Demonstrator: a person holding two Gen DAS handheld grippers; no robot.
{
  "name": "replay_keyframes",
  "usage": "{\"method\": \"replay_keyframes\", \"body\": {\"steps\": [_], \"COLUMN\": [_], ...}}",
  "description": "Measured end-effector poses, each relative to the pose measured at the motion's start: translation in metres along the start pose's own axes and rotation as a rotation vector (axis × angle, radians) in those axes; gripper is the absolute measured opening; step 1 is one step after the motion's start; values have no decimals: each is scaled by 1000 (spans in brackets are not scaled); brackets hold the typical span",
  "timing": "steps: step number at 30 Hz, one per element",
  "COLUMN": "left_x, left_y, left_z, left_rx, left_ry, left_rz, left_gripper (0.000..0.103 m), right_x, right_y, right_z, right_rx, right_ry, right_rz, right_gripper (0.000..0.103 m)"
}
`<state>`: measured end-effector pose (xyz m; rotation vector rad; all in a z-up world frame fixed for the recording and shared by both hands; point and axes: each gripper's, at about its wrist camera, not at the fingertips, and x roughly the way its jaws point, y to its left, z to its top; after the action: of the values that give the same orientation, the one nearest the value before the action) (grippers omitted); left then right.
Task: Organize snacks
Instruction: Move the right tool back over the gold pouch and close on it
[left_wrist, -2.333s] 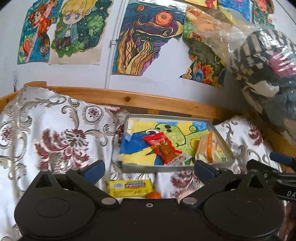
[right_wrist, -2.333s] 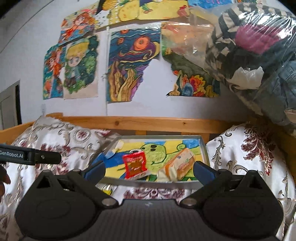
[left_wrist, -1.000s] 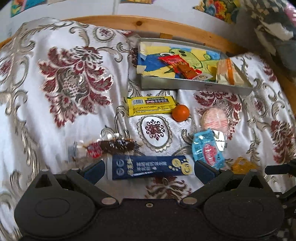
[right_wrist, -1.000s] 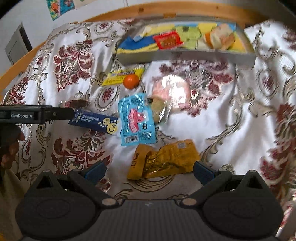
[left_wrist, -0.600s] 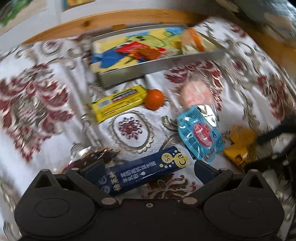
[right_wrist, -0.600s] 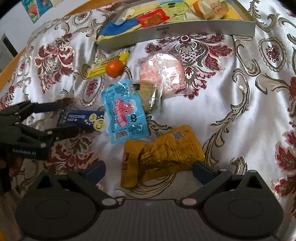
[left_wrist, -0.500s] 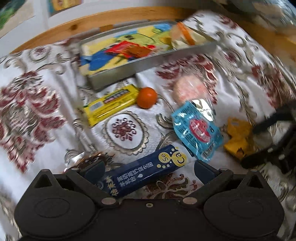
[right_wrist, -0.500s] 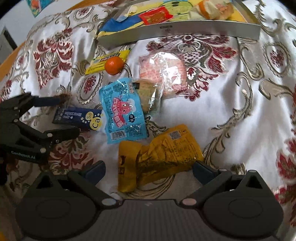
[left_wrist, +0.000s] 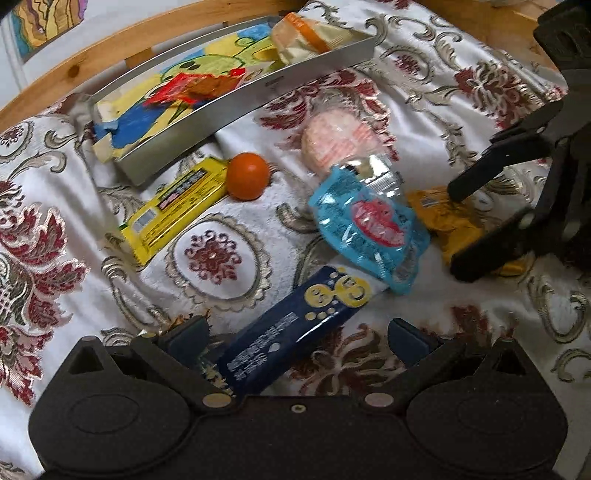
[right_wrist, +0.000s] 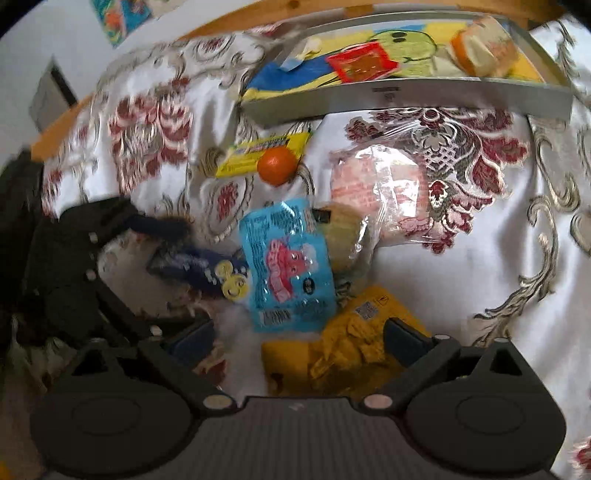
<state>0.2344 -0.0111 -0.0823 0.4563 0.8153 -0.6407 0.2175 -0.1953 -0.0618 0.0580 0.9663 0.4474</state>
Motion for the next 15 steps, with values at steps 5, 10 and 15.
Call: {"method": "replay_keyframes", "body": {"steps": [5, 10, 15], "left_x": [3, 9, 13], "left_y": [-3, -6, -5], "left_z": [5, 9, 7], "left_rx": [67, 141, 151], "left_ry": [-28, -52, -33], "left_rz": [-15, -55, -100], "left_gripper": [102, 102, 102], "right_x": [-10, -7, 9], "right_y": [-13, -29, -20], "right_z": [-6, -8, -9], "right_rx": [122, 223, 157], "right_ry": [54, 66, 47], "right_rz": [-33, -11, -57], "right_gripper": [99, 99, 101]}}
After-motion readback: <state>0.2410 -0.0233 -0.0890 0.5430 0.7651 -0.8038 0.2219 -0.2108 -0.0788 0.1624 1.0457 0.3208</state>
